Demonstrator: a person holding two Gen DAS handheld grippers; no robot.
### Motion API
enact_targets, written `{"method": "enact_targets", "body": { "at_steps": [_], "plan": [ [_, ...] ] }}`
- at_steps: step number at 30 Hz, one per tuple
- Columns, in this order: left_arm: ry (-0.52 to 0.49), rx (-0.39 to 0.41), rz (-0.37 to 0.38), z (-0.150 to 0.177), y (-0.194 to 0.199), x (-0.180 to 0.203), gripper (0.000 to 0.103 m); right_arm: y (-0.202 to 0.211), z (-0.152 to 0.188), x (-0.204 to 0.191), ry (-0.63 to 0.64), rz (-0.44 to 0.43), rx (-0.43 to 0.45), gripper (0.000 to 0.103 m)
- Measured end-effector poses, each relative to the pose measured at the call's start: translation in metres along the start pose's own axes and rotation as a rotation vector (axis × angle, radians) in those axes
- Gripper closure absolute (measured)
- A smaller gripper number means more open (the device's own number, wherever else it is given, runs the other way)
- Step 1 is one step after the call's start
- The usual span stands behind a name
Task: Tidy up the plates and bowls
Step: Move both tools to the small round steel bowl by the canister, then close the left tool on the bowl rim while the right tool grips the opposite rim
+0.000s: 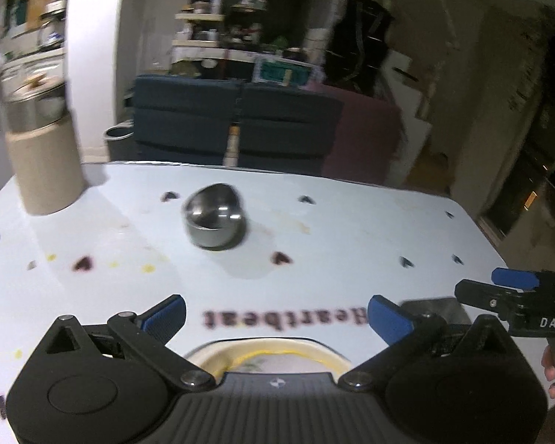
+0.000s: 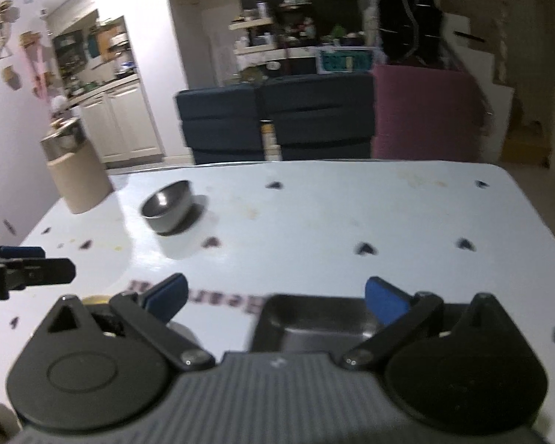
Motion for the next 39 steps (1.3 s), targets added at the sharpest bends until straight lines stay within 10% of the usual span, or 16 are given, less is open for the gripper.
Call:
{"method": "enact_targets", "body": {
  "at_steps": [20, 26, 39],
  "plan": [
    [0.356, 0.09, -0.142, -0.036, -0.041, -0.124, 0.002, -0.105, -0.101, -0.124, 0.086, -0.092, 0.055, 0.0],
    [0.496, 0.083, -0.109, -0.047, -0.079, -0.146, 0.021, -0.149, -0.135, -0.15, 0.132, -0.051, 0.007, 0.001],
    [0.676, 0.061, -0.028, -0.05, -0.134, -0.17, 0.034, -0.233, -0.15, -0.205, 0.433, -0.042, -0.069, 0.038]
  ]
}}
Point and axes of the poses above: each gripper's, at about its wrist camera, not at the fingertips, and y roughly against the way its jaws point, x to its right, z to its underside, the point moved 2 cm from there along -y, roughly the way its jaws point, and after that the axes turned 14 degrees about z, right-handed, at the moved point
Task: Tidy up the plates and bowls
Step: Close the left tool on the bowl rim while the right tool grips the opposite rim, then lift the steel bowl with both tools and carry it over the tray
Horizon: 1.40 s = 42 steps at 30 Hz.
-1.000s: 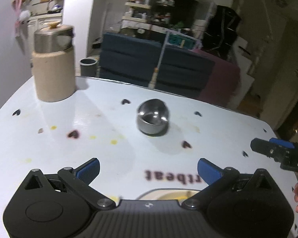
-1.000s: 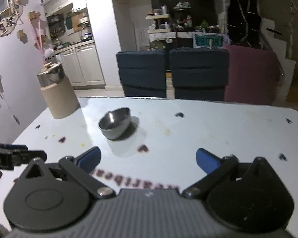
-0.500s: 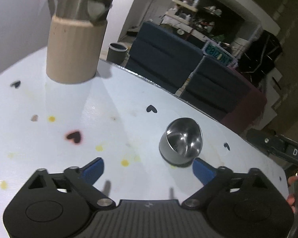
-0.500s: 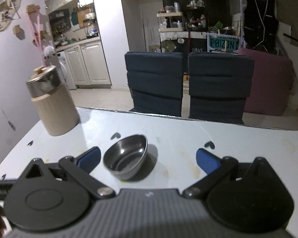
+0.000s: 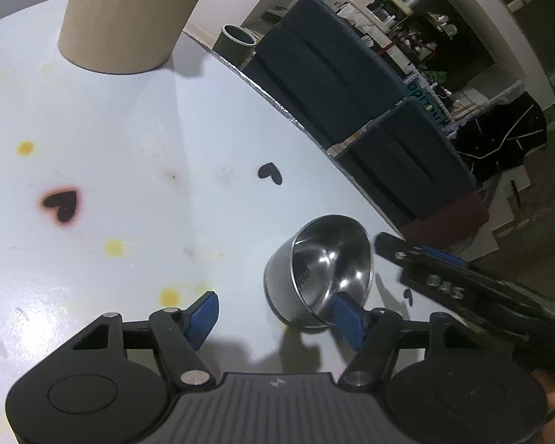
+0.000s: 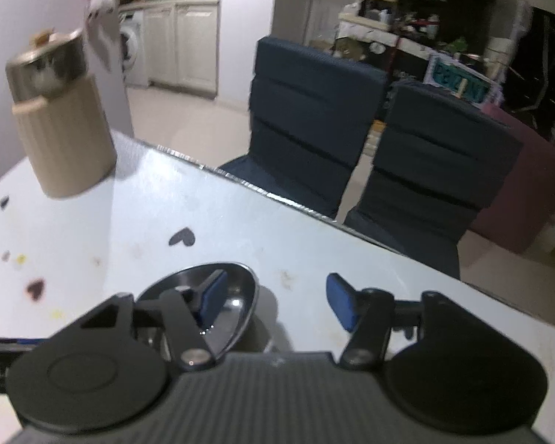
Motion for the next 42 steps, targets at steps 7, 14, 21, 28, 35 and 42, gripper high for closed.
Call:
{"method": "enact_targets", "body": {
  "at_steps": [7, 14, 21, 28, 35, 42],
  "plan": [
    [-0.063, -0.024, -0.051, -0.001, -0.013, -0.007, 0.033, -0.039, -0.008, -0.028, 0.072, 0.032, -0.055, 0.049],
    [-0.136, 0.022, -0.133, -0.009, -0.006, -0.006, 0.036, -0.048, 0.004, -0.018, 0.068, 0.098, -0.107, 0.056],
    [-0.053, -0.006, -0.068, -0.012, -0.005, -0.018, 0.039, -0.036, 0.044, 0.027, -0.08, 0.098, -0.18, 0.079],
    [-0.081, -0.028, 0.079, -0.006, -0.01, 0.002, 0.056, -0.013, 0.068, 0.043, -0.17, 0.017, -0.174, 0.094],
    [-0.142, -0.1, 0.071, 0.006, -0.02, 0.012, 0.086, 0.001, 0.07, 0.037, -0.189, -0.037, -0.192, 0.097],
    [-0.132, -0.13, 0.041, 0.008, -0.023, 0.004, 0.087, 0.006, 0.068, 0.019, -0.21, -0.058, -0.207, 0.093]
  ]
}}
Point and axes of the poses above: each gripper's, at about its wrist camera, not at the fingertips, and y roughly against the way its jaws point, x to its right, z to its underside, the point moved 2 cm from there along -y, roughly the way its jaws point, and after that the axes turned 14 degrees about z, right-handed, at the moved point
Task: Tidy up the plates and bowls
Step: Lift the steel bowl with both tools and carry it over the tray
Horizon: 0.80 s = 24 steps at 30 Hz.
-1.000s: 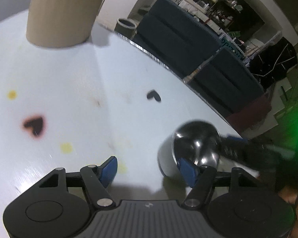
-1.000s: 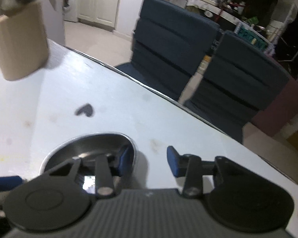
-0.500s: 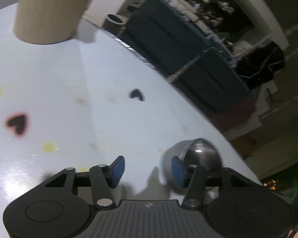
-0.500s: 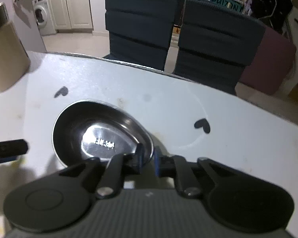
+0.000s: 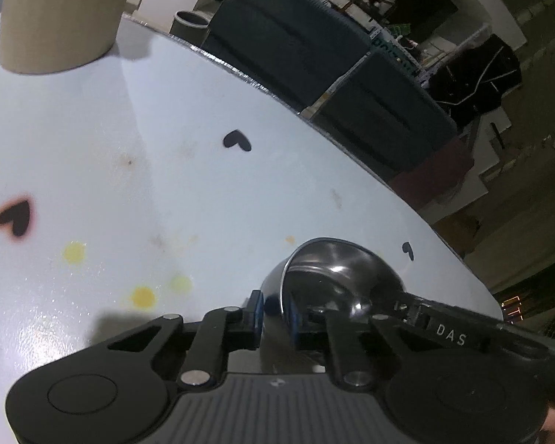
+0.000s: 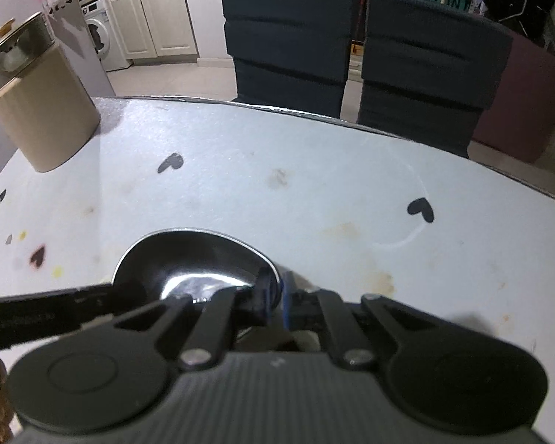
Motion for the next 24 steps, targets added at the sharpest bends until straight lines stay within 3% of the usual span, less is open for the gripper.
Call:
{"method": "enact_targets", "body": {
  "at_steps": [11, 24],
  "plan": [
    [-0.072, 0.012, -0.021, 0.003, 0.009, 0.01, 0.094, -0.002, 0.003, 0.004, -0.073, -0.028, 0.049, 0.093],
    [-0.235, 0.066, 0.067, 0.031, 0.064, 0.083, 0.095, 0.083, 0.03, 0.043, -0.152, -0.041, 0.127, 0.093]
  ]
}}
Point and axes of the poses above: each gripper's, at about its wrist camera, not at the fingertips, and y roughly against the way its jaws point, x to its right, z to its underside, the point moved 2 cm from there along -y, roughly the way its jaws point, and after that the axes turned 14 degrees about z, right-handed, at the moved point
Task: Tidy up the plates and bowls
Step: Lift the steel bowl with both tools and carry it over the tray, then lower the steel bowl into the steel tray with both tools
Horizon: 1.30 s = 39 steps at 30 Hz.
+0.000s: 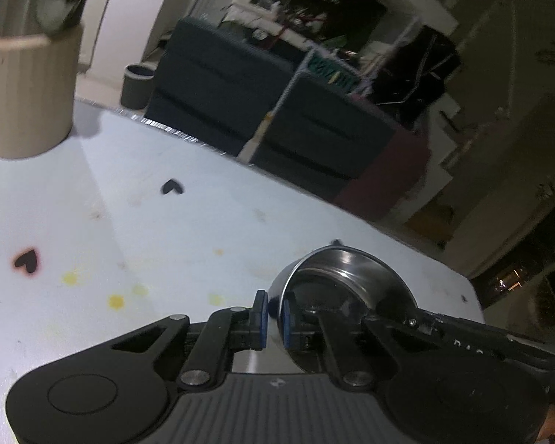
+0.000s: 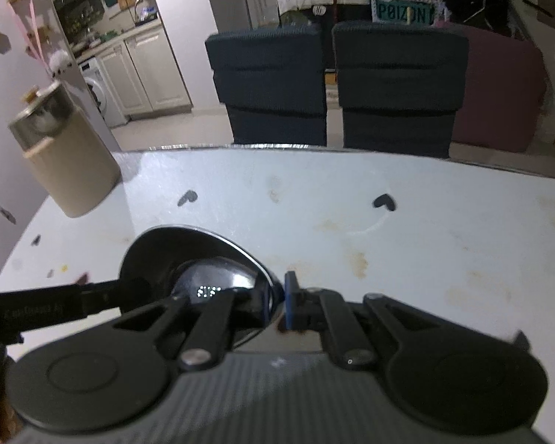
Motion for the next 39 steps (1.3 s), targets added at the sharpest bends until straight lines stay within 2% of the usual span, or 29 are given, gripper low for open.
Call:
{"method": "enact_targets", "body": {
  "at_steps": [10, 18, 28, 39],
  "plan": [
    [-0.088, -0.022, 0.077, 0.035, 0.028, 0.064, 0.095, 0.087, 0.036, 0.047, -0.056, -0.012, 0.07, 0.09],
    [-0.148, -0.1, 0.135, 0.074, 0.011, 0.102, 0.095, 0.127, 0.083, 0.091, -0.086, 0.018, 0.073, 0.088],
    [-0.222, -0.197, 0.19, 0.113, -0.038, 0.134, 0.095, 0.13, 0.127, 0.15, -0.205, 0.074, 0.024, 0.087],
    [-0.224, -0.263, 0.146, 0.13, -0.078, 0.142, 0.095, 0.097, 0.148, 0.157, -0.189, 0.099, -0.096, 0.085]
  ]
}}
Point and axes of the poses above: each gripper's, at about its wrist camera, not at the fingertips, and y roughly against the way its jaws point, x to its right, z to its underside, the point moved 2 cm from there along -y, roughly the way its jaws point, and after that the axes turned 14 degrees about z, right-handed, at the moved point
